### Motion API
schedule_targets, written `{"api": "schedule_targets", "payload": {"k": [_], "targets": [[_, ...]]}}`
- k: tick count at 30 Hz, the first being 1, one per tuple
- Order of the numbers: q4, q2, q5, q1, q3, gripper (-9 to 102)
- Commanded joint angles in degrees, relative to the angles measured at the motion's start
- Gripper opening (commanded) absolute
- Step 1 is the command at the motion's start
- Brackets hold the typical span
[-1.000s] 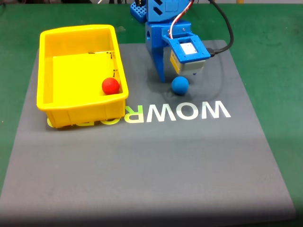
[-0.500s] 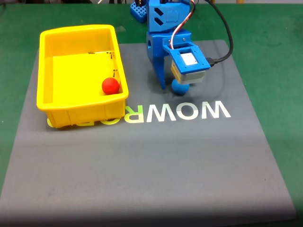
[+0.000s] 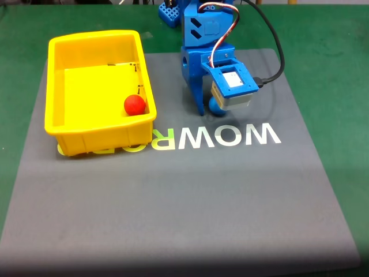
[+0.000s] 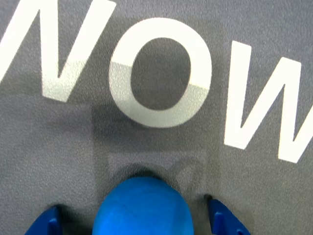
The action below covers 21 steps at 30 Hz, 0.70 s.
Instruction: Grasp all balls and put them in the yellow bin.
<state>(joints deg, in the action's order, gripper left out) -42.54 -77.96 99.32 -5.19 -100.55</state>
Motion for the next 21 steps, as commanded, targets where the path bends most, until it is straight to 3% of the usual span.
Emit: {"api": "schedule_targets", "payload": {"k": [1,7,14,21], "targets": [[2.0,0.1,-0.6,-0.3,1.4,33],[3.2,1.1,-0.7,-0.4,1.7,29],[2.7,0.3,-0.7,-0.5,1.8,0],[2.7,0.2,-0.3,0.2,1.8,0]]}}
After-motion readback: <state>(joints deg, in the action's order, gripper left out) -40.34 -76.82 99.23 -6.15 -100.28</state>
